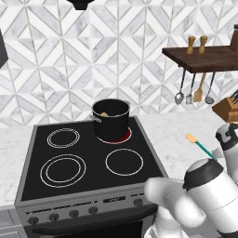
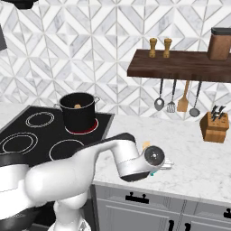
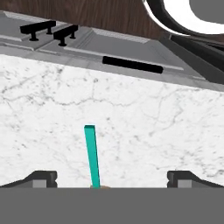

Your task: Put the squash and squash in the pot. Retrieve the spatula and lightly stir the vegetables in the pot.

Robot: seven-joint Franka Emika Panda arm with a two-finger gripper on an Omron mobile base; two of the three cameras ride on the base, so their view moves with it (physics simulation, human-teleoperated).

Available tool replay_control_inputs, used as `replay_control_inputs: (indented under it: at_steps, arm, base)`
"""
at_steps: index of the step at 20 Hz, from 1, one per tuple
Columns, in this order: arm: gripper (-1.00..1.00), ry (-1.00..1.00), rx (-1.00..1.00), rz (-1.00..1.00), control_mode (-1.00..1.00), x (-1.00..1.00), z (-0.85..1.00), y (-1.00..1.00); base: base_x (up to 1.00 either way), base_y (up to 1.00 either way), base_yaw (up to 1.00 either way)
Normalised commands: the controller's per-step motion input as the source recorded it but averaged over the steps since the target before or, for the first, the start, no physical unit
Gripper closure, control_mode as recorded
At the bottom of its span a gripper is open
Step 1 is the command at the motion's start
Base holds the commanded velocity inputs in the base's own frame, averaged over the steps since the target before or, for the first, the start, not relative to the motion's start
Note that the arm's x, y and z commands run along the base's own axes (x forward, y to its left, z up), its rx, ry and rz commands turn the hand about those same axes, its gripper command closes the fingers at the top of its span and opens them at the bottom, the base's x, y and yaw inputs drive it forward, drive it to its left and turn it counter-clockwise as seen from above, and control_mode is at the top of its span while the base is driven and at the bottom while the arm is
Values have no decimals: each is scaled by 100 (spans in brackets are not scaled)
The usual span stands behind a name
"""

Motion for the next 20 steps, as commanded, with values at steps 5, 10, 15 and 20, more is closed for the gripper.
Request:
replay_control_inputs:
  at_steps: [5,10,15,20]
  arm:
    - [-100,20,-2,-9,-100,2,-11,-2]
    - [-100,1,-1,-1,-100,0,-42,0]
    - [-100,-1,0,0,-100,2,-33,-1]
    - [-100,0,0,0,-100,11,-13,-15]
  base:
    - [0,0,0]
    - [0,0,0]
    - [0,0,0]
    - [0,0,0]
